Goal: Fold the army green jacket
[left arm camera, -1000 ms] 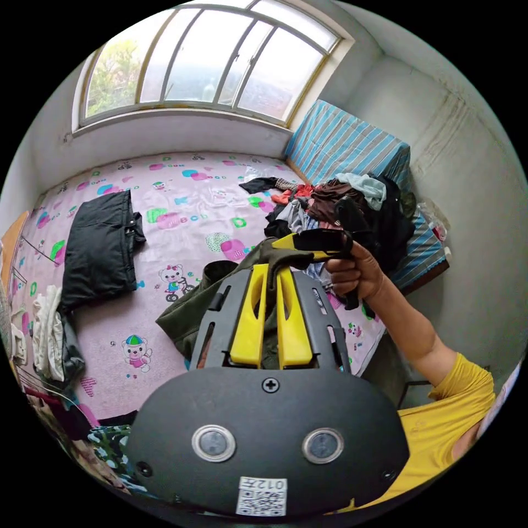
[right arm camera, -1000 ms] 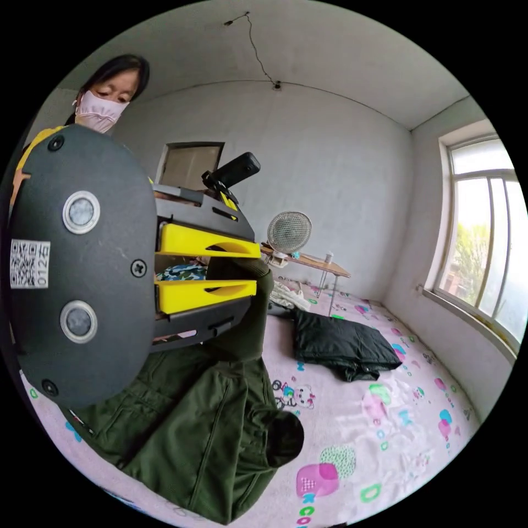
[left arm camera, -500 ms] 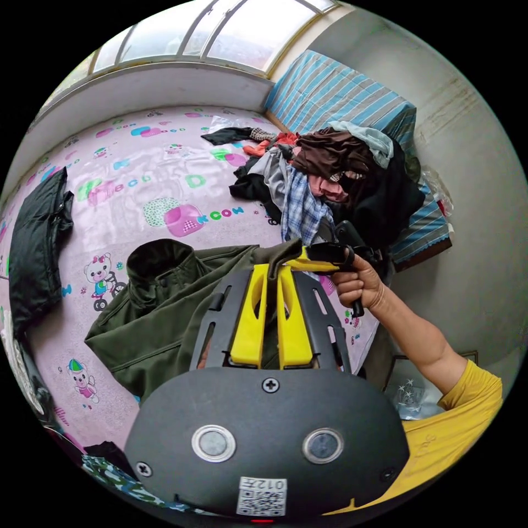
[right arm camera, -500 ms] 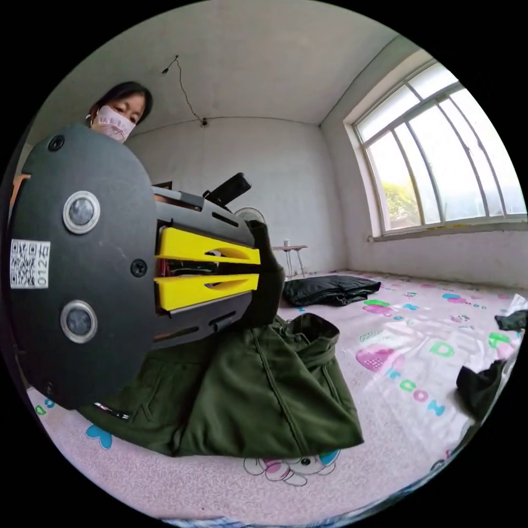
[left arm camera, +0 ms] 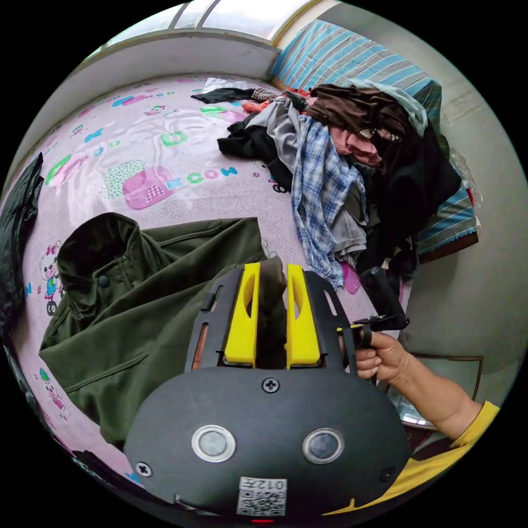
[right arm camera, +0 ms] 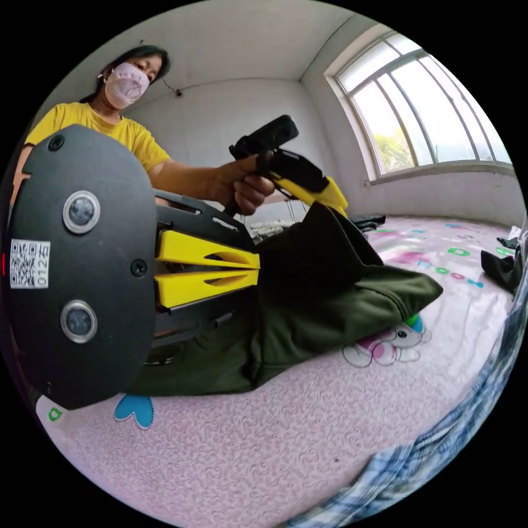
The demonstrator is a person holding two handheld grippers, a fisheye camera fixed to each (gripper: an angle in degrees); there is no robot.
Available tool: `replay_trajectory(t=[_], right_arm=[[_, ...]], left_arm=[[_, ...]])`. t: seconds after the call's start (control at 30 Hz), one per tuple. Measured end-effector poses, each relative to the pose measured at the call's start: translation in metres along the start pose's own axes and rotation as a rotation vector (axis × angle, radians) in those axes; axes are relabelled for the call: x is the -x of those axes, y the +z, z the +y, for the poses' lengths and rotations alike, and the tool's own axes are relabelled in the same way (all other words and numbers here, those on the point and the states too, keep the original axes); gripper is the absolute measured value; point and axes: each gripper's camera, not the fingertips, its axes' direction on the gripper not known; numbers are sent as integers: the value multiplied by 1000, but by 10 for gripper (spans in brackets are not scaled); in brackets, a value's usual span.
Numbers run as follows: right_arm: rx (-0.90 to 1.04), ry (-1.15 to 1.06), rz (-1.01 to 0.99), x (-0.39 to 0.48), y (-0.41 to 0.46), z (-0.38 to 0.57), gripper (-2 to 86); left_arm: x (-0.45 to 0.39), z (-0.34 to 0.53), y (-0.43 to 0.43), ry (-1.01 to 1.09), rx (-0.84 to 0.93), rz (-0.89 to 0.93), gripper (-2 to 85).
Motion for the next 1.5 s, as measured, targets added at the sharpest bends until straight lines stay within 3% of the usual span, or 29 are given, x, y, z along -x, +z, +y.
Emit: replay_trajectory(t=[0.1,0.2,0.33,0.4,0.53,0.6,0.8,1.0,1.17,1.27,1.37,1.43,1.5], right_arm=[[-106,-69,159,24,1,9,16],[-247,-159,257,61,4,19,21],[-275,-348,438,115,36,17,27],[-221,-417,641,139,75,4,34],[-197,-578,947,168,127,-16,67],[-94,-629,1056,175,151,-38,90],[93,-676,992,188,173,-65,51],[-3,-897,1075,249,194,-72,35],[178,-722,1179,223,238,-113,49],[144,-665,1204,234,244,-118,54],[-19,-704,1219,261,234,-104,39],[-101,-764,1174,282,232,-88,31],[-60,-846,1056,305,251,-72,24]], left_arm=[[15,8,-29,52,-145,84,79],[58,33,-66,-9,-239,4,68],[151,81,-86,-179,-187,-156,48],[186,94,-86,-235,-123,-191,43],[236,98,-80,-229,-37,-313,38],[249,95,-75,-184,5,-349,38],[289,100,-45,-152,115,-425,37],[323,120,-43,-288,38,-452,31],[340,140,-44,-331,9,-404,33],[329,157,-53,-313,-7,-456,39],[302,191,-68,-249,-98,-429,48],[275,220,-67,-182,-124,-390,60],[256,236,-54,-123,-80,-399,68]])
